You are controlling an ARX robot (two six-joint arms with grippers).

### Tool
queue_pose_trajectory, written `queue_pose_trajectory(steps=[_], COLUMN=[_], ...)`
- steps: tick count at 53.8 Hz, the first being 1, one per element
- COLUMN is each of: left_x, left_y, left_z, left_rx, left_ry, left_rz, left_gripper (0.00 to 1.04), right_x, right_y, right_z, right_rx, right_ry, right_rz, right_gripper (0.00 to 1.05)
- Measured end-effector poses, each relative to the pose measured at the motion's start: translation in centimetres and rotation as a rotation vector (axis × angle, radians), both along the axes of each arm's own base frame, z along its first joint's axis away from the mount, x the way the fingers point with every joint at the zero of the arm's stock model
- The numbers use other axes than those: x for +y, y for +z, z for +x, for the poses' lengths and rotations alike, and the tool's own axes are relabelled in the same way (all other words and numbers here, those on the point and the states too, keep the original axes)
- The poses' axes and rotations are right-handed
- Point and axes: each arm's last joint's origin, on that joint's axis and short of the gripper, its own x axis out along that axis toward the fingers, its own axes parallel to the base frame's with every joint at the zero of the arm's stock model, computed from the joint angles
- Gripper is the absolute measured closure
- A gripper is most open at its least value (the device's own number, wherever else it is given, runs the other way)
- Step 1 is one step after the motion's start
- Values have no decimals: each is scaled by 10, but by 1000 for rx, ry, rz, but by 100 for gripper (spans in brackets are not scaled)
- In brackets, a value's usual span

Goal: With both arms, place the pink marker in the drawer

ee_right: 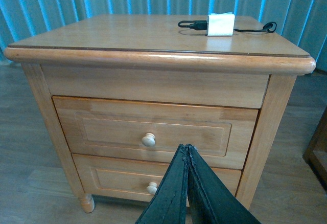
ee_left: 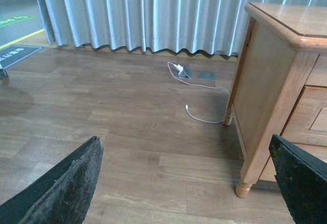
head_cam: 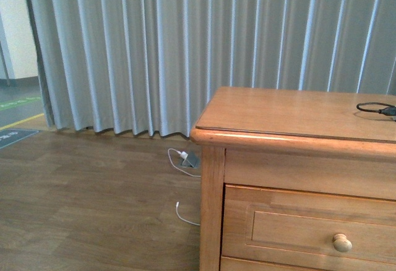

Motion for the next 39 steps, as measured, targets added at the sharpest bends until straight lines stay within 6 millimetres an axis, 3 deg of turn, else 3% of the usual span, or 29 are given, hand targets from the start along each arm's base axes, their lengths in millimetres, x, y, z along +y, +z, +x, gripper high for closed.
queue_pose_trajectory(steps=[16,39], left_x=[0,0], left_y=[0,0], left_z=[0,0], left_rx=[0,0], left_ry=[0,0], left_rz=[0,0], left_gripper=[6,6], right_x=[0,0], right_y=[0,0], right_z=[0,0], right_rx=[-1,-1], right_ry=[0,0], right_rz=[-1,-1], right_gripper=[103,26])
